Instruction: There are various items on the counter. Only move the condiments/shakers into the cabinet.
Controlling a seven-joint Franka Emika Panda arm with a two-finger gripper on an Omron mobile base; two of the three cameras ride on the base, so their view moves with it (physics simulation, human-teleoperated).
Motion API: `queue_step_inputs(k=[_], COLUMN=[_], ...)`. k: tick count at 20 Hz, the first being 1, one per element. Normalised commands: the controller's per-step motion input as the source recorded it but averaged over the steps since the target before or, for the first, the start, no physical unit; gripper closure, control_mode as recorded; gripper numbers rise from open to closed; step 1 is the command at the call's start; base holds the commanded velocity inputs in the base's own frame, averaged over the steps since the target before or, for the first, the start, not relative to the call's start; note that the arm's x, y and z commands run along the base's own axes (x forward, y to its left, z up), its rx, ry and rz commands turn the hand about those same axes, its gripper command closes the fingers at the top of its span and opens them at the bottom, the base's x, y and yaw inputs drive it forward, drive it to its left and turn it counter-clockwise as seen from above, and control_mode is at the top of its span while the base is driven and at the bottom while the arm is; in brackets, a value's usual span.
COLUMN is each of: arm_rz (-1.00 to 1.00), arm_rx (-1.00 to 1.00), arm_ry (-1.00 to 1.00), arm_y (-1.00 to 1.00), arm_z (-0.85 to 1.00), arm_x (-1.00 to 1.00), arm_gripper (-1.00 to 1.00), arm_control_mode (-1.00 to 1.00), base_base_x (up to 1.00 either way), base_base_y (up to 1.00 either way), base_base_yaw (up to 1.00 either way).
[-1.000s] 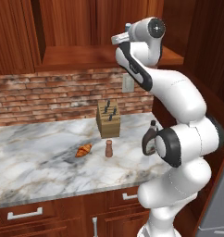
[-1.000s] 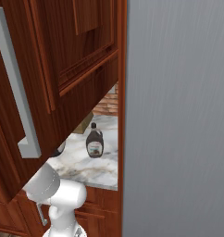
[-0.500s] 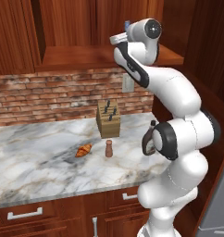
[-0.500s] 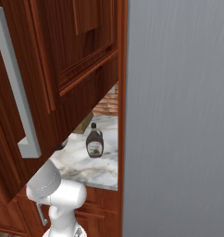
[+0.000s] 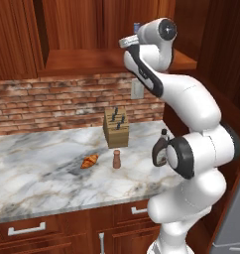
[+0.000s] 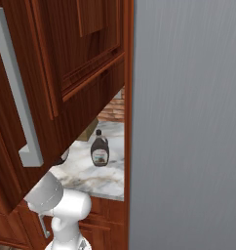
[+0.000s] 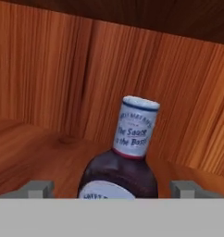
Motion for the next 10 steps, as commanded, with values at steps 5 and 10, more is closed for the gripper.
queue_step_inputs(k=[5, 10], arm_rz=[0.0, 0.0], arm_rx=[0.0, 0.0], arm_ry=[-0.07, -0.08], arm_y=[0.0, 0.0], arm_z=[0.0, -0.07], arm_x=[-1.0, -1.0], arm_gripper=[-1.0, -1.0], arm_control_mode=[-1.0, -1.0], base_base_x=[0.0, 0.0], base_base_y=[0.0, 0.0], base_base_yaw=[0.0, 0.0])
